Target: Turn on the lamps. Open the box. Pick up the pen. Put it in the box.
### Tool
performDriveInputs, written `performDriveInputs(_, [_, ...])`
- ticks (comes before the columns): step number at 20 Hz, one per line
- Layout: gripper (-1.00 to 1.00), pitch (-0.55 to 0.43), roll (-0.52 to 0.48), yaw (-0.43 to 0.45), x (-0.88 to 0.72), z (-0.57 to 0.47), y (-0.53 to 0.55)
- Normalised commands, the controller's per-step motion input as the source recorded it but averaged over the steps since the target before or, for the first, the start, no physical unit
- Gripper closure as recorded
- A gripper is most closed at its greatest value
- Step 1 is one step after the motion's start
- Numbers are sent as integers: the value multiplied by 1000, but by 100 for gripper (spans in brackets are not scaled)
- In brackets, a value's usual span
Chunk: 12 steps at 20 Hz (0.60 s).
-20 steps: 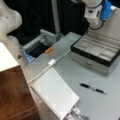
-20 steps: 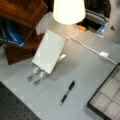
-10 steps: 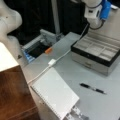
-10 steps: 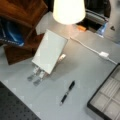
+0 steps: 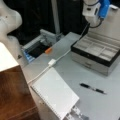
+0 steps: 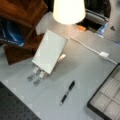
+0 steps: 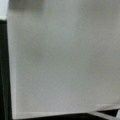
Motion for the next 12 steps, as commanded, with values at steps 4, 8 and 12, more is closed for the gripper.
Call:
performDriveInputs(4, [-100,123,-140,21,45,78,-383])
performDriveInputs(8, [-100,109,-185,76,80,87,-379])
performDriveInputs(12, [-100,103,-224,114,84,128,-386])
